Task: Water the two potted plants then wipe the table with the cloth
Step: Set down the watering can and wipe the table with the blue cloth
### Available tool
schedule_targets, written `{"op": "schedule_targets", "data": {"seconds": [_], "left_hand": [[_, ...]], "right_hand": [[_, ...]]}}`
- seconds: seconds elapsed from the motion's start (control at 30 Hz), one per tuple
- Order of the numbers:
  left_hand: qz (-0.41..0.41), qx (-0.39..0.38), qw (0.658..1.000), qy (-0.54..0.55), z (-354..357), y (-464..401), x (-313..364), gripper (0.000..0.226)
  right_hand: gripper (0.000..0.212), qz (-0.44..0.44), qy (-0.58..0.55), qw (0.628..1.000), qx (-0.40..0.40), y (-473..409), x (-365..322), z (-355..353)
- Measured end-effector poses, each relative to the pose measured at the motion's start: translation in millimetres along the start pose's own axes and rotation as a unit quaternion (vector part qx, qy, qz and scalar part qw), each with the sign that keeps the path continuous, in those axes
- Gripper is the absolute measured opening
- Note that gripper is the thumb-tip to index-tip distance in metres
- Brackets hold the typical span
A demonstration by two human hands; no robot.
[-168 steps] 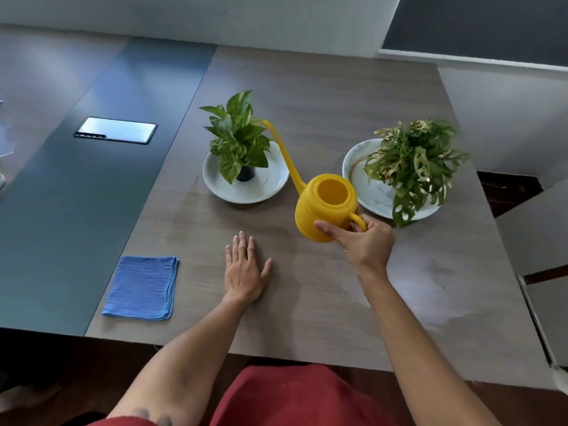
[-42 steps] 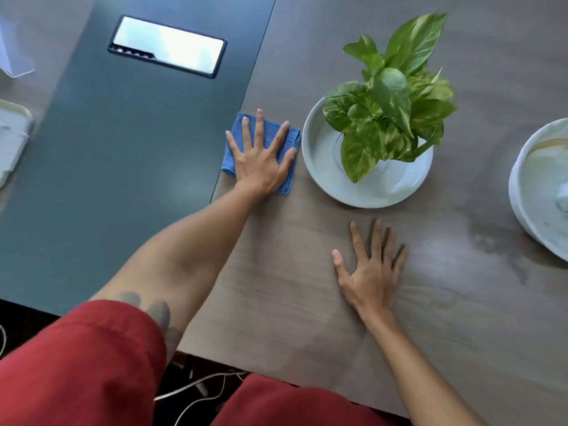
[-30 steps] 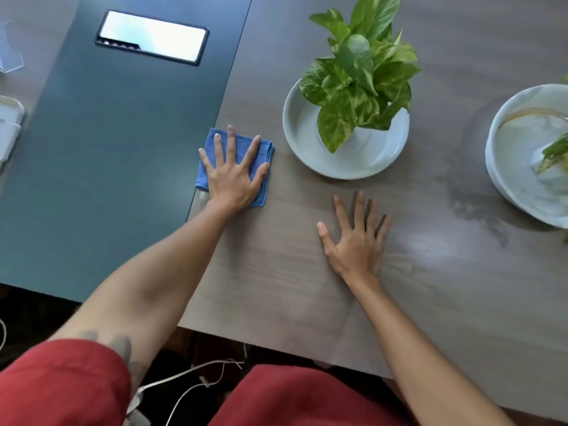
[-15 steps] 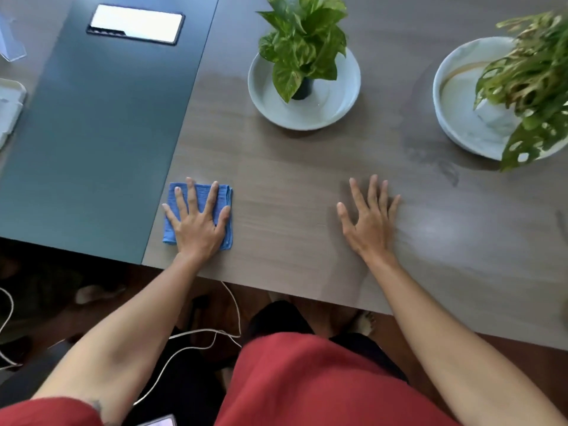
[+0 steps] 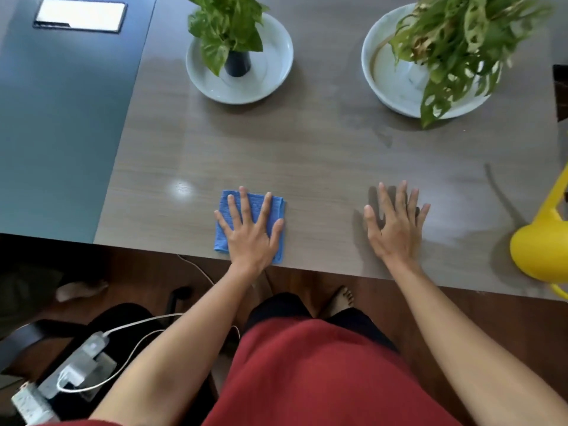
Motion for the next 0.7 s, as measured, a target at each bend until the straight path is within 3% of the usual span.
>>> {"op": "schedule_targets", "data": {"seconds": [0.37,0.5,0.57,0.7], "left_hand": [[0.115,-0.048,0.992,0.020,26.7,49.6,214.4,0.064],[0.112,-0.086,0.989,0.048,28.7,51.8,227.6,0.062],[0.103,-0.112,0.979,0.137,19.3,47.8,223.2,0.063],[0.073,-0.055,0.954,0.284,-6.2,29.4,187.4,0.066]], "right_hand": [[0.067,0.066,-0.026,0.996,0.061,35.1,107.6,-34.2],[0.065,0.051,-0.021,0.996,0.068,36.5,99.8,-34.6],[0.063,0.029,-0.026,0.996,0.076,30.0,81.6,-35.0],[0.062,-0.016,-0.041,0.994,0.097,15.9,27.6,-28.8]]}}
Point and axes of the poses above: each hand's wrist, its own y-axis away from the middle knuckle, its own z-axis out of the palm, x = y × z, the point moved 4 cm from there along -y, towards the middle knuckle, and after that the axes turned 5 degrees about -z, right-handed, at the moved point
